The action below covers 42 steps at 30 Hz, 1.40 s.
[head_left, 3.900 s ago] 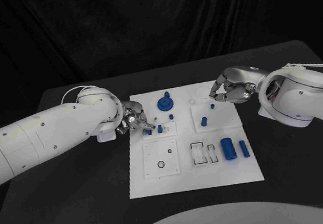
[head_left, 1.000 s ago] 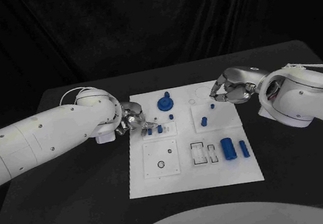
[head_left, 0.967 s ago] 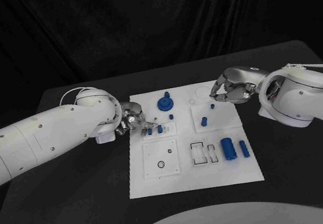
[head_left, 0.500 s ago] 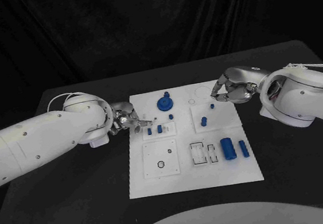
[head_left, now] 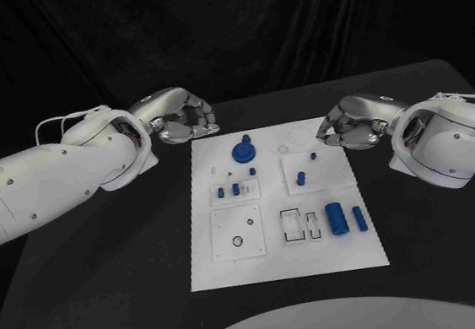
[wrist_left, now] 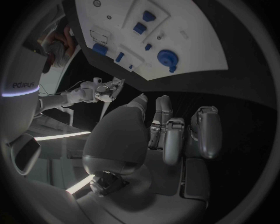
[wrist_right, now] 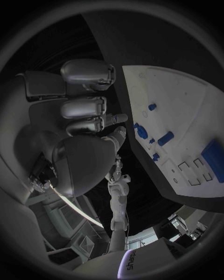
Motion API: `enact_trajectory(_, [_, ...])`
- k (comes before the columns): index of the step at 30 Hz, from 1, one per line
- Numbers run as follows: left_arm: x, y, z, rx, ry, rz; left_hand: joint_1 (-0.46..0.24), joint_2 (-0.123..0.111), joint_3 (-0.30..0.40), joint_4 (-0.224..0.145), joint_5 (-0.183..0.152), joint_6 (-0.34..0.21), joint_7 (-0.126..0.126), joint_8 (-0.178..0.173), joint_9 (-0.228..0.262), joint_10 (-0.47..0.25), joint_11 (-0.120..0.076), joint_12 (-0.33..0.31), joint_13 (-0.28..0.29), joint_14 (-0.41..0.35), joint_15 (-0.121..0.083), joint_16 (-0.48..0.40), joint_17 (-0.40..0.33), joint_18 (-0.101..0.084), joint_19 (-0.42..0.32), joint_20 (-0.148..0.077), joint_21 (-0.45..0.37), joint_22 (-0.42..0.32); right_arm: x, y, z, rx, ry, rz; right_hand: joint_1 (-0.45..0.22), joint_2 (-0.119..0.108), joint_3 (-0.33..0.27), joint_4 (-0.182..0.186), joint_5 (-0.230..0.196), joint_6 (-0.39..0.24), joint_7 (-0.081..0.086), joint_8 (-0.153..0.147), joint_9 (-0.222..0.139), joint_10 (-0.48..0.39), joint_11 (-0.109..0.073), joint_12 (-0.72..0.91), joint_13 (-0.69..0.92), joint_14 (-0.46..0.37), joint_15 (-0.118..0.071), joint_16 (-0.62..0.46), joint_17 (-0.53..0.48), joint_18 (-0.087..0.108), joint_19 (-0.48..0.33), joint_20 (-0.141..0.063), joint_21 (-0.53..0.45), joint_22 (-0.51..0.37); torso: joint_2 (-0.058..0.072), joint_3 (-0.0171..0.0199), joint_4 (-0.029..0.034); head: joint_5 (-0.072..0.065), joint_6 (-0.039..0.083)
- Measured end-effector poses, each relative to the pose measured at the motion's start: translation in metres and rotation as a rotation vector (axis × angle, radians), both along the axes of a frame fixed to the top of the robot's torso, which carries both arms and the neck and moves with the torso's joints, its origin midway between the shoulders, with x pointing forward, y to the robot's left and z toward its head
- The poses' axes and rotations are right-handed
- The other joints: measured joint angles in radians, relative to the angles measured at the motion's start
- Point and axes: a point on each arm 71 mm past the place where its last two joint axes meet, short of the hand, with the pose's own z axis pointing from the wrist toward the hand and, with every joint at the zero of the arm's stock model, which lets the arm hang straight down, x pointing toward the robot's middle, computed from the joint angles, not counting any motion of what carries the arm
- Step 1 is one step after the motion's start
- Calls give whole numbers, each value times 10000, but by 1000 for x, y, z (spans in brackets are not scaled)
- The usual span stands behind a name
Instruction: Assemble the parts on the task board
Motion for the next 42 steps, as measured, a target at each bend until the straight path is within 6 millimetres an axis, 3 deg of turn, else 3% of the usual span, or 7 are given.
enact_trajectory(3, [-4,-13,-5,132,-819,-993,1459,-706,1363,-126,123,45,-41,-504,-1996,235,22,-2618,-2704,0,23,91,0,-91,422,-35,691,0,0,0,0,27,-39,17,0,0,0,0,0,21,-22,0,0,0,0,0,0,0,0,0,0,0,0,0,0,0,-7,1,0,5,0])
enact_trajectory(7, [-11,-27,-24,668,-1254,-1997,1832,-1269,1819,-181,-203,-149,-691,-512,-3390,325,-368,-3856,-4300,13,-390,-192,0,-89,392,-345,386,0,0,0,1,73,-99,68,30,-30,0,0,46,36,-36,0,0,0,0,0,0,0,0,0,0,0,0,0,0,0,-18,3,-6,124,0])
enact_trajectory(10, [-14,-38,-35,1116,-1435,-2511,1669,-1409,1577,-272,-459,-63,-742,-512,-4071,235,-458,-4079,-4827,-1,-507,-370,0,-87,290,-446,135,-1,-1,2,2,150,-179,152,-17,-93,0,0,45,36,-36,0,0,0,0,0,0,0,0,0,0,0,0,0,0,0,-11,-12,-10,213,0])
enact_trajectory(13, [-15,-45,-43,1624,-1638,-2831,918,-1467,890,-117,-1263,123,-811,-512,-4510,271,-425,-4079,-5069,-1,-507,-514,0,-88,290,-447,58,0,-2,2,3,239,-288,226,-25,-102,16,-16,45,107,-34,0,0,0,0,-62,0,0,0,1,0,0,0,0,0,0,5,-37,-7,267,0])
enact_trajectory(16, [-16,-51,-51,2095,-1792,-3051,809,-1425,654,-127,-1431,96,-837,-512,-4713,343,-464,-4005,-5144,-1,-507,-563,0,-86,290,-446,42,0,-2,1,4,307,-400,254,-69,-146,28,-28,45,108,-35,0,0,0,0,-116,0,0,0,1,0,1,0,0,0,-1,10,-42,2,291,0])
enact_trajectory(35, [-15,-80,-65,3321,-1832,-3274,975,-1168,512,-337,-1022,558,-772,-411,-5118,799,-368,-3488,-5083,-1,-506,-642,0,-83,290,-446,-148,-1,-3,-10,6,405,-656,213,-67,-227,152,-39,45,215,-73,0,-10,-37,-37,-1162,0,37,-37,1,0,0,0,0,0,7,13,-18,4,423,0])
enact_trajectory(42, [-13,-87,-68,3453,-1786,-3223,1099,-1044,647,-554,-444,466,-863,-412,-5297,972,-264,-3038,-4819,-1,-432,-603,0,-83,329,-406,-105,-1,-4,-13,7,388,-668,136,-66,-227,179,-12,45,215,-73,0,-9,-37,-37,-1212,0,37,-37,2,0,0,0,0,0,6,-2,-9,4,401,0])
